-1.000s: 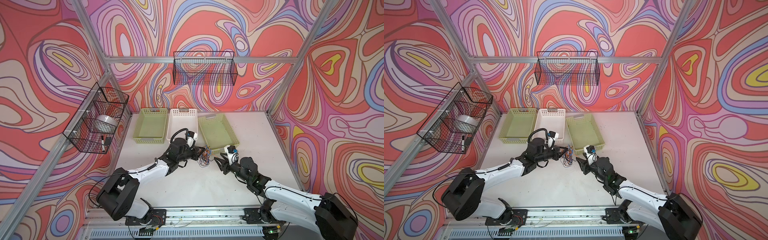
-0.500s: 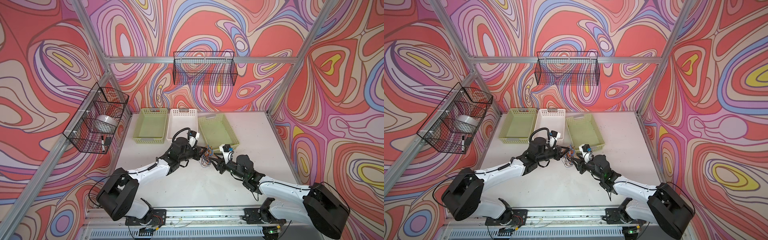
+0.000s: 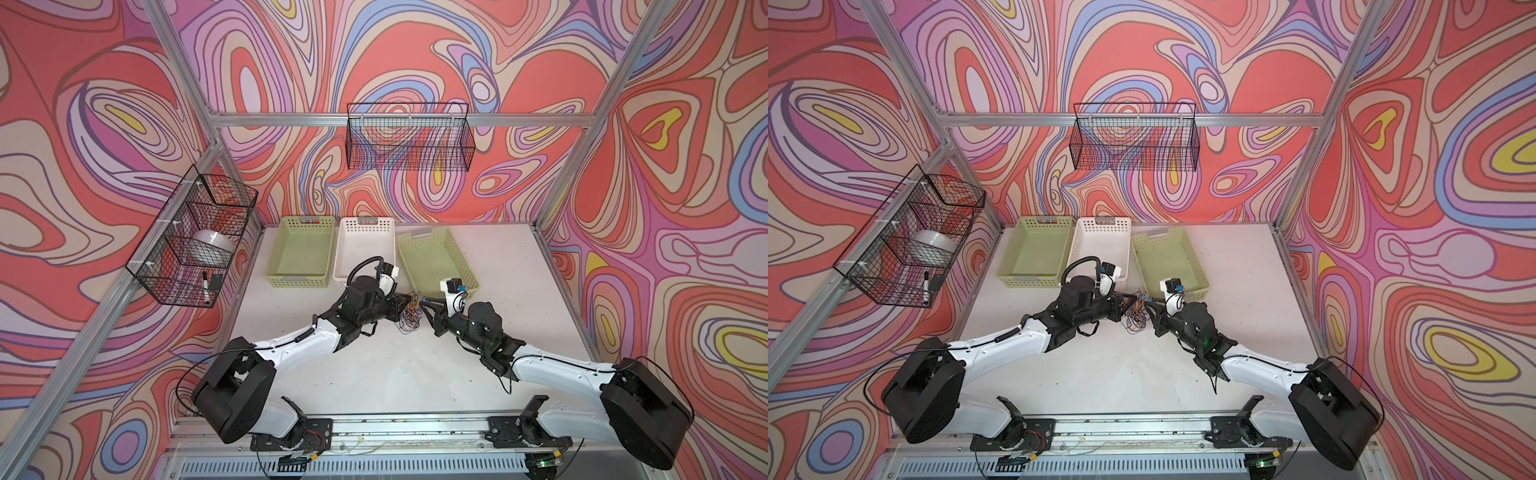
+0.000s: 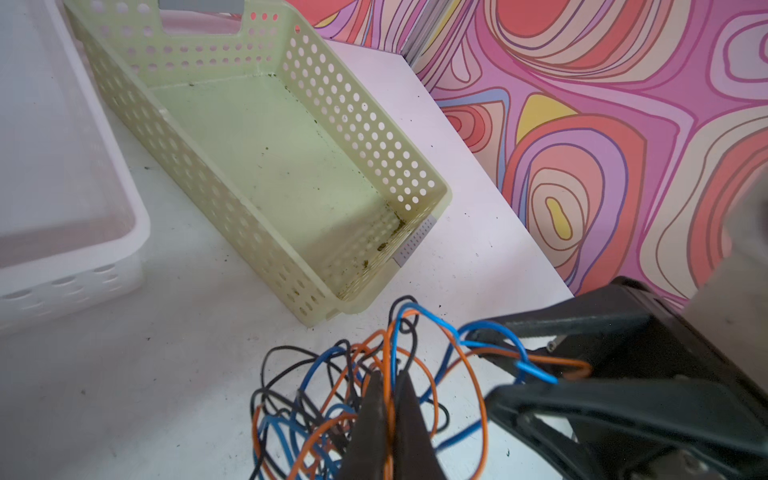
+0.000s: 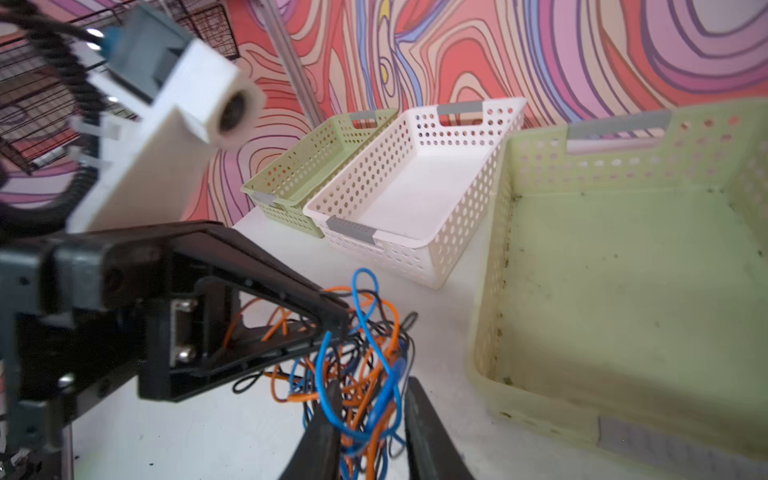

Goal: Untangle the cables

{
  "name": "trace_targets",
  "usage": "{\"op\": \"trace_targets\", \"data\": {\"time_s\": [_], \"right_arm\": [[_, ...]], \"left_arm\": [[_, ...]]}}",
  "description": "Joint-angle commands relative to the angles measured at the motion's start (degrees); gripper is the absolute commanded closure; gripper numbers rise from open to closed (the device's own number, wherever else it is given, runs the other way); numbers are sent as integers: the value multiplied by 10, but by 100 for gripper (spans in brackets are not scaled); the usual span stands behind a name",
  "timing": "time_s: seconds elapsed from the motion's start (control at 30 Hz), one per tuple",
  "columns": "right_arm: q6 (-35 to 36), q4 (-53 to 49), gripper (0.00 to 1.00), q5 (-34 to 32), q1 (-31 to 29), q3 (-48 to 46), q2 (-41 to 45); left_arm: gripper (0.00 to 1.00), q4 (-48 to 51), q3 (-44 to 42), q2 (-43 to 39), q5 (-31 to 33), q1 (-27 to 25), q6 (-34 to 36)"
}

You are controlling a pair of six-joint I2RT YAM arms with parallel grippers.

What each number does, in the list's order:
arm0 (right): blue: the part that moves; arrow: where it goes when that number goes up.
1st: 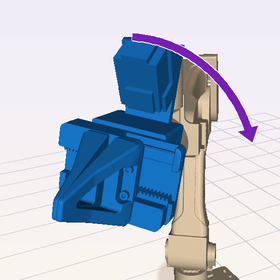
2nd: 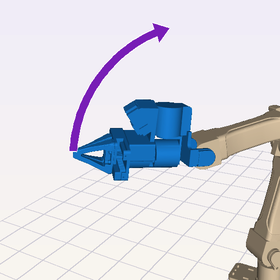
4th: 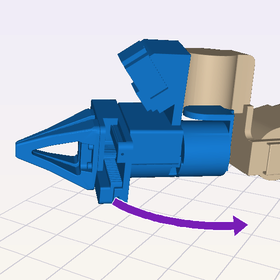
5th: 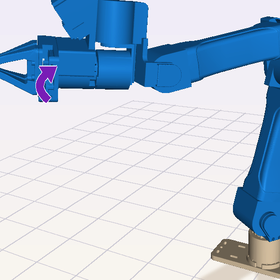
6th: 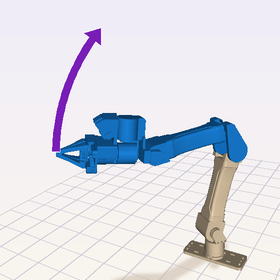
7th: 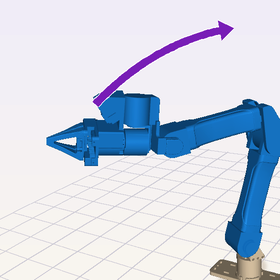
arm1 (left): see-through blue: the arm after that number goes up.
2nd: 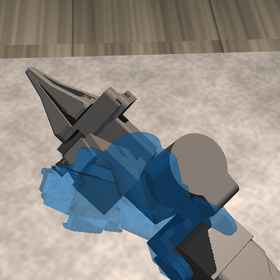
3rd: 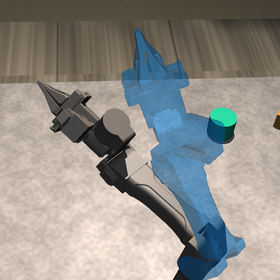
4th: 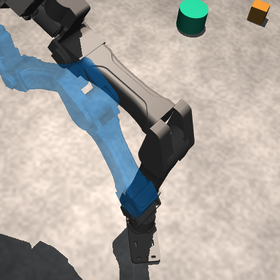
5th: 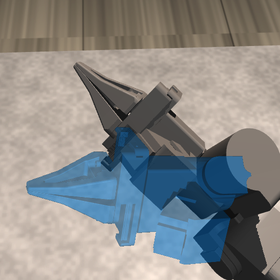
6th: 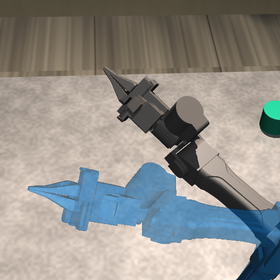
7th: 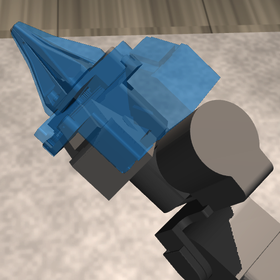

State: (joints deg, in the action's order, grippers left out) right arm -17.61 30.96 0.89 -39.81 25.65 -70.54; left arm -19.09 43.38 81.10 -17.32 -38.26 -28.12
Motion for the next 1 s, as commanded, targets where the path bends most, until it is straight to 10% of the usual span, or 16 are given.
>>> {"op": "trace_targets", "data": {"time_s": [0.0, 0.53, 0.97], "right_arm": [[3, -55, 77, -69, -2, 5, 19], [30, -174, 89, -152, 12, 22, 49], [42, -240, 68, -156, 45, 52, 49]], "left_arm": [[100, 6, 7, -34, 26, -2, 18], [100, 61, -4, -86, 70, 4, 56], [100, 47, 2, -54, -5, 18, 37]]}}
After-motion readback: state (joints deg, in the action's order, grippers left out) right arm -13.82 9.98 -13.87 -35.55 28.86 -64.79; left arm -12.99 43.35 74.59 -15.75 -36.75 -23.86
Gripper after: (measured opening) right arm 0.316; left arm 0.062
